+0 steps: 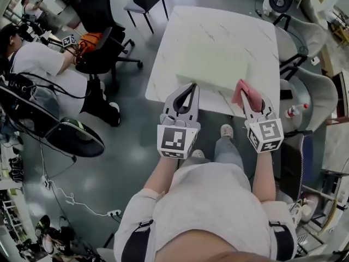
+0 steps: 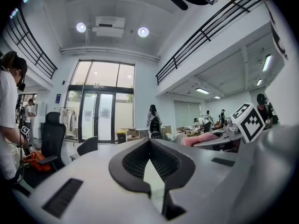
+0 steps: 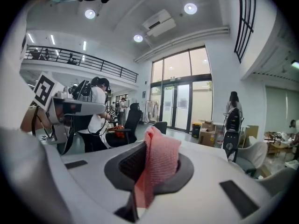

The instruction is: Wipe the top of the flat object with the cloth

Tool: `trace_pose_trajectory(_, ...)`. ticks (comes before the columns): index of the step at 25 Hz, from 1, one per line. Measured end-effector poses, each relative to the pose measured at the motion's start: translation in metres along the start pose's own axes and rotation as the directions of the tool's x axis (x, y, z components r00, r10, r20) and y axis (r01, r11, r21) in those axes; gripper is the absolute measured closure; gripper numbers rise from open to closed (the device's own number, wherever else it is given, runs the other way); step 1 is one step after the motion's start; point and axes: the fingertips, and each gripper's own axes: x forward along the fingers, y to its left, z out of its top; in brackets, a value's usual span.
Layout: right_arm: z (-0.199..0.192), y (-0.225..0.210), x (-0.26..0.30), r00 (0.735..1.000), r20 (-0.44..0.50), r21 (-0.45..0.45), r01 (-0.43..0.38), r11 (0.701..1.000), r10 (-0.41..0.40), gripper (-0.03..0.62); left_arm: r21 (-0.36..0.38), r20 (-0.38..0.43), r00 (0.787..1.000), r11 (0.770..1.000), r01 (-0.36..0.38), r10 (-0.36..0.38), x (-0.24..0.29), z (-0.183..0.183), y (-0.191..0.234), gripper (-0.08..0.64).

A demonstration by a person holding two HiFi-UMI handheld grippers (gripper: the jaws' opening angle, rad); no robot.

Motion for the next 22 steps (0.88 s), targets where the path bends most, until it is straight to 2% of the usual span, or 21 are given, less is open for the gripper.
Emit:
trace_pose_trajectory(5, 0.018, 0.008, -0.032, 0.995, 0.062, 0.029, 0.073, 0.997, -0.074, 0.558, 0.006, 0.017, 0.997, 0.997, 0.074, -0.074, -0.007, 0.004, -0.013, 0.545)
trace_pose_trajectory(10, 0.032, 0.008, -0.062, 0.986, 0.112, 0.058, 0.116, 0.992, -0.122, 0.557, 0.008, 0.053, 0.993, 0.995, 0.104, -0.104, -0.009, 0.015, -0.024, 0.545)
trace_pose_trajectory(16, 0.044, 0.010, -0.085, 0.978, 0.160, 0.056, 0.127, 0.990, -0.134, 0.557, 0.019, 0.081, 0.990, 0.993, 0.117, -0.118, -0.014, 0.026, -0.038, 0.545)
trace_pose_trajectory(22, 0.051, 0.015, -0.107, 0.970, 0.198, 0.040, 0.138, 0.990, -0.143, 0.557, 0.018, 0.075, 0.990, 0.993, 0.117, -0.118, -0.022, 0.023, -0.056, 0.546)
